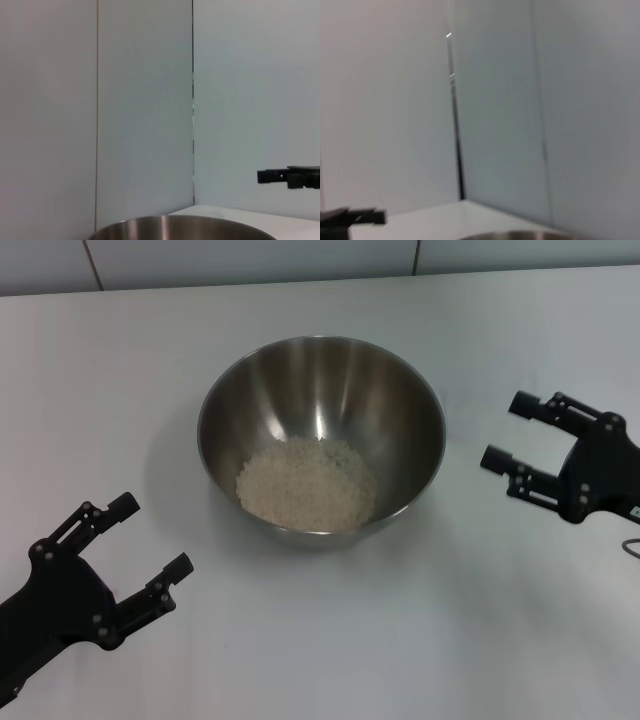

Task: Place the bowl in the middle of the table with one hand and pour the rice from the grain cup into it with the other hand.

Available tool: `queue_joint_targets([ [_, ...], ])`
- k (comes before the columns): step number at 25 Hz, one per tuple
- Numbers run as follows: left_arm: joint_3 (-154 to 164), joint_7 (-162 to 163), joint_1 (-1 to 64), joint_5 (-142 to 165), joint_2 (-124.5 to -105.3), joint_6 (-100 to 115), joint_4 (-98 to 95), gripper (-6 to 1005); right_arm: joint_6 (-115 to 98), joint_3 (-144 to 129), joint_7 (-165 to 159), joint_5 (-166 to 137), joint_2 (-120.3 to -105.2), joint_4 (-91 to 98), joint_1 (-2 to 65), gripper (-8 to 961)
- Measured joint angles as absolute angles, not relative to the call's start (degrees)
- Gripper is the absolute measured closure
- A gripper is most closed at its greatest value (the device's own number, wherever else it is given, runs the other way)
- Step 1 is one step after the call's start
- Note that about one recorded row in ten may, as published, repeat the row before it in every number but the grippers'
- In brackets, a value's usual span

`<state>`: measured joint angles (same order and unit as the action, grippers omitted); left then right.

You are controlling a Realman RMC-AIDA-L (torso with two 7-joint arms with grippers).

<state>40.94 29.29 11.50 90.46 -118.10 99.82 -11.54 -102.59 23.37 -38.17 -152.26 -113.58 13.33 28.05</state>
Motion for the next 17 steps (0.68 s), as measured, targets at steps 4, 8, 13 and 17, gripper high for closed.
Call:
queue_joint_targets([
  [4, 41.0, 29.4, 11.5, 90.5, -118.03, 99.8, -11.7, 157, -102.5, 17.4, -41.2, -152.2, -113.18, 15.7, 30.2, 224],
  [8, 41.5, 29.3, 11.7, 90.6, -117.96, 99.4, -11.9, 157, -102.0, 14.6, -42.6, -152.1, -112.96, 16.7, 31.7, 224],
  [13, 41.7, 29.6, 11.9, 90.6, -117.95, 99.4, -12.3, 157, -101.9, 14.5, -42.9, -152.0, -112.95, 16.7, 31.9, 224],
  [17, 41.8, 29.8, 12.1, 90.6, -117.95, 99.4, -12.4, 157, -101.9, 14.5, -42.9, -152.0, -112.97, 16.8, 31.9, 224],
])
